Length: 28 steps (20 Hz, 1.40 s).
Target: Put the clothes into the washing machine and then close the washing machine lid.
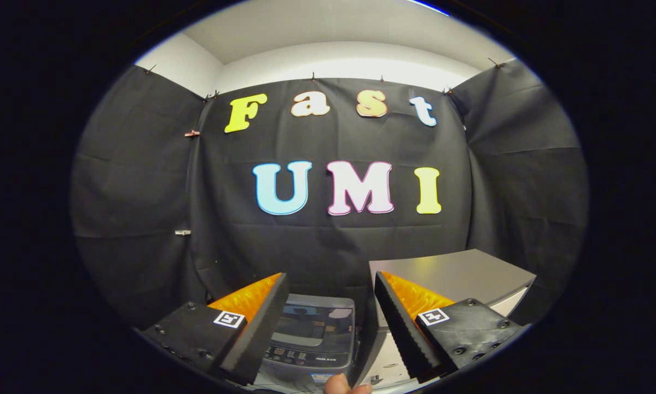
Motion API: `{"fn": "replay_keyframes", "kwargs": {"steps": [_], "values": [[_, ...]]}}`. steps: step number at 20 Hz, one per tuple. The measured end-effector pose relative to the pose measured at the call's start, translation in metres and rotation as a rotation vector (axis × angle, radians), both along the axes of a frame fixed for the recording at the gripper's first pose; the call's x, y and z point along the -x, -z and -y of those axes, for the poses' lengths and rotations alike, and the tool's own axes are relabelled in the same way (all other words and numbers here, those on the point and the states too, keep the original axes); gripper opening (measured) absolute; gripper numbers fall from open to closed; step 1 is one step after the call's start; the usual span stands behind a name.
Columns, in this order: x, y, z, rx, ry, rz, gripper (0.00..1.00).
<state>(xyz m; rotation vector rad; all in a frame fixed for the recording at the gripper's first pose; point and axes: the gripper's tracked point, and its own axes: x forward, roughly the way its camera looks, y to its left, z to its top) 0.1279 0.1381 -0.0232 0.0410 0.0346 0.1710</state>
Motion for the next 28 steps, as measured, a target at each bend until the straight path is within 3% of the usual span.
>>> {"fn": "replay_keyframes", "kwargs": {"steps": [4,8,28], "values": [[0.032,-0.008,0.036,-0.027,0.029,0.027,0.99],[0.055,-0.007,0.068,0.041,0.067,0.04,0.99],[0.089,-0.006,0.082,0.015,0.09,0.021,0.99]]}}
